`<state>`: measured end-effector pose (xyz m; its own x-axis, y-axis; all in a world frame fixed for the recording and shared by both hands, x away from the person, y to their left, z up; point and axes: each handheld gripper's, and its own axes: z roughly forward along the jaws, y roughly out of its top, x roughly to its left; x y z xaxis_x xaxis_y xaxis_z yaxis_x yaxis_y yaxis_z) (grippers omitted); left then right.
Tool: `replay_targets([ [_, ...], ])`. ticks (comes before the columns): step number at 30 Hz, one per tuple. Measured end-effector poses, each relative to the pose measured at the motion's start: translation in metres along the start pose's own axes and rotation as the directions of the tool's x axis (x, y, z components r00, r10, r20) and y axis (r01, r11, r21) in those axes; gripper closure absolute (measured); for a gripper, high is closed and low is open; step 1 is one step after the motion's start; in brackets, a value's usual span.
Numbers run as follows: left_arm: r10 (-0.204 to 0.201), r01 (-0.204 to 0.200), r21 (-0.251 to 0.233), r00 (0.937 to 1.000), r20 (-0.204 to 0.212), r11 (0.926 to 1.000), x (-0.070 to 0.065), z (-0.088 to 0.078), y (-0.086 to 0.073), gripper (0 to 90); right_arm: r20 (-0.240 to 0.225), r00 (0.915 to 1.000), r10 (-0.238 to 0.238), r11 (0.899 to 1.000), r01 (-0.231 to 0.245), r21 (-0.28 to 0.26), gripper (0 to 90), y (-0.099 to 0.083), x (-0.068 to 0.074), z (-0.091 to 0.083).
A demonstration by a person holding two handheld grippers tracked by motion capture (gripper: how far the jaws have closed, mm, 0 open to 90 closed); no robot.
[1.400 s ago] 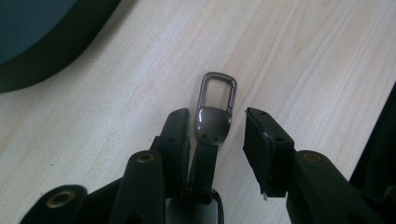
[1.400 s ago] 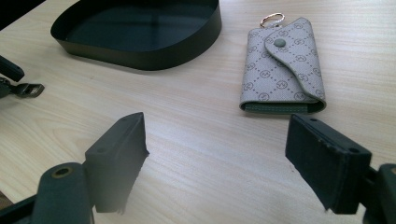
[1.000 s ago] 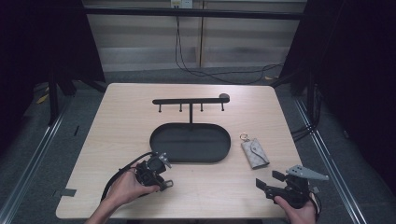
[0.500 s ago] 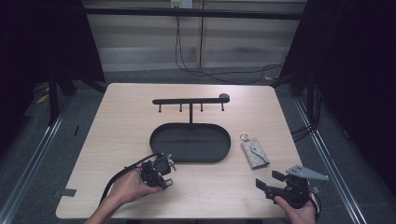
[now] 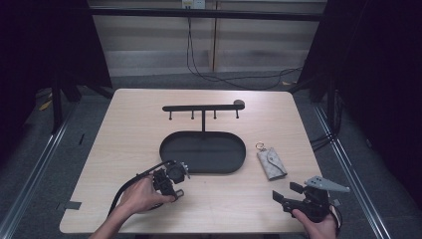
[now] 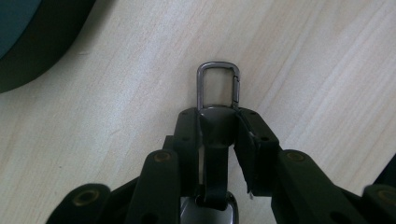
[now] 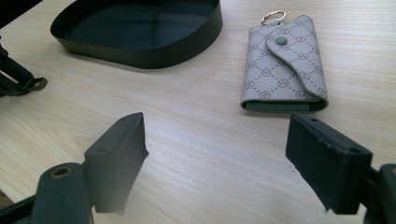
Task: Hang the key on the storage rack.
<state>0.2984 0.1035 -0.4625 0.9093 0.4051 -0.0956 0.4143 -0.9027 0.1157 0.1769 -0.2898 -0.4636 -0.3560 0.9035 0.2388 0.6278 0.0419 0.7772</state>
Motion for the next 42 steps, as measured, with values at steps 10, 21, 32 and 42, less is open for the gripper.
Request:
replay_targets([
  [10,-0.018,0.018,-0.001,0.9997,-0.016,0.9998,0.000,-0.016,0.003,70.6,0.000,1.0000,0.001,1.000,-0.001,0.000,20.3,0.000,0.000,0.000],
  [21,-0.040,0.040,-0.015,0.9992,-0.008,0.9991,0.005,-0.027,0.000,70.7,0.001,1.0000,0.002,1.000,-0.002,0.000,20.3,0.000,0.000,0.000],
  [32,-0.058,0.059,-0.037,0.9983,0.009,0.9976,0.012,-0.037,-0.005,70.7,0.002,1.0000,0.002,1.000,-0.002,0.001,20.3,0.000,0.000,0.001],
  [42,-0.057,0.058,-0.040,0.9980,0.027,0.9975,0.013,-0.036,-0.005,70.7,0.003,1.0000,0.003,1.000,-0.003,0.002,20.3,0.000,0.000,0.001],
])
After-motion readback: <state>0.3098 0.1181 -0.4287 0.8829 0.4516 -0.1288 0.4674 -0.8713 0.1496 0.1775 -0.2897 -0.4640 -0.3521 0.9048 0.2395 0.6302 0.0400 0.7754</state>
